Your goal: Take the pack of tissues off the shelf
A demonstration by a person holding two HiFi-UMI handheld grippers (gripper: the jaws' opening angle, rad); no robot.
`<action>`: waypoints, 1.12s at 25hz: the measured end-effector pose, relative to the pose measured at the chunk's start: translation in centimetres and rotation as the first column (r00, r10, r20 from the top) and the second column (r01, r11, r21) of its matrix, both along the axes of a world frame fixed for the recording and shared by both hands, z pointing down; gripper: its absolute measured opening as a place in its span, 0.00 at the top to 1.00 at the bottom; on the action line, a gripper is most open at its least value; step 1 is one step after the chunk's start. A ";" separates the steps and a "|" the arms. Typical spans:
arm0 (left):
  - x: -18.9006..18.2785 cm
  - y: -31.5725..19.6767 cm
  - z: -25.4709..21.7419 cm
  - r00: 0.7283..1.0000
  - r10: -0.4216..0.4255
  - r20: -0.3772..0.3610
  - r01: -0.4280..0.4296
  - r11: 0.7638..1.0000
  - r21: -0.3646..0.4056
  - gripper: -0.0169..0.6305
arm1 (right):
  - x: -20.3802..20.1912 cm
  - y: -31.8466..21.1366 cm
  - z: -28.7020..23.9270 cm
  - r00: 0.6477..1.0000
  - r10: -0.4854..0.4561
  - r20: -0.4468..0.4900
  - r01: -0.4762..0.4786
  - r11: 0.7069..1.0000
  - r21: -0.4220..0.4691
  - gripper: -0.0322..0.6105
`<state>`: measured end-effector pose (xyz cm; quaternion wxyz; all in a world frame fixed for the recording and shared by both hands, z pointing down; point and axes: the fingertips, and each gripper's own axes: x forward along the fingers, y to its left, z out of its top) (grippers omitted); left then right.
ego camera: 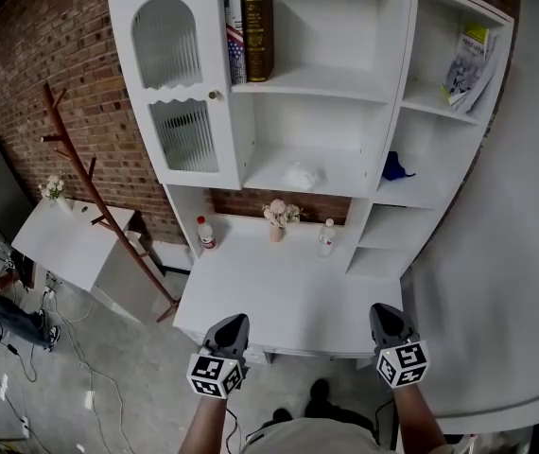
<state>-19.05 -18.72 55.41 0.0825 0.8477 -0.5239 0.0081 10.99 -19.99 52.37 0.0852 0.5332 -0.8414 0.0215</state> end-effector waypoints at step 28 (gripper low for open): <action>11.1 -16.9 -6.8 0.993 0.034 0.117 -0.046 0.994 0.102 0.93 | 2.1 -14.0 0.3 0.980 -0.199 0.006 0.199 0.980 -0.001 0.90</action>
